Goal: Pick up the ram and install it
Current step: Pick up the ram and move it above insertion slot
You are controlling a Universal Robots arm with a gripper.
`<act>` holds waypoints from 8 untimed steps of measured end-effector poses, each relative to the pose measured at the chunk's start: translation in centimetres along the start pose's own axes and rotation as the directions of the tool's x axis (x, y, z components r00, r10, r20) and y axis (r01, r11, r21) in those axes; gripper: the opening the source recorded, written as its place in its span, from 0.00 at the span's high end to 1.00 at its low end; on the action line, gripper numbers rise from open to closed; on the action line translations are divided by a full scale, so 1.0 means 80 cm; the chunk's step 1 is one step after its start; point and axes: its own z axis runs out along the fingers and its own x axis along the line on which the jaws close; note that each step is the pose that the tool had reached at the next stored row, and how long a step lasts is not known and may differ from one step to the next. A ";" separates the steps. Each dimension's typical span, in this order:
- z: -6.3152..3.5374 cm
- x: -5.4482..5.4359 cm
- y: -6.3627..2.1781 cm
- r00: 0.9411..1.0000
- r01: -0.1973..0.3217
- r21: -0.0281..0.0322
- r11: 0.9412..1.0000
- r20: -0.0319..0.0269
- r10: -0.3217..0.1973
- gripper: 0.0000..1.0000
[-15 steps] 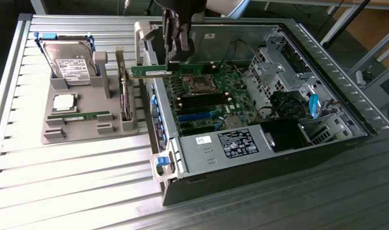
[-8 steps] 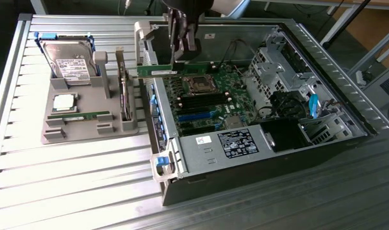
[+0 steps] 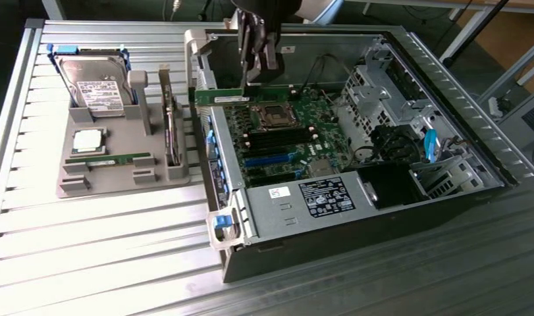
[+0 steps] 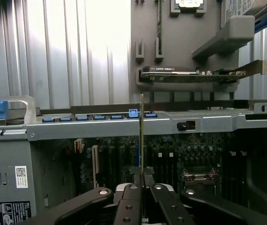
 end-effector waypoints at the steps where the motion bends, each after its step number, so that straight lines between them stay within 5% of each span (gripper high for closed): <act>1: 0.000 0.000 -0.001 1.000 0.000 0.000 1.000 0.000 0.000 0.89; 8: 0.000 0.000 -0.011 1.000 0.000 0.000 1.000 0.000 0.000 0.89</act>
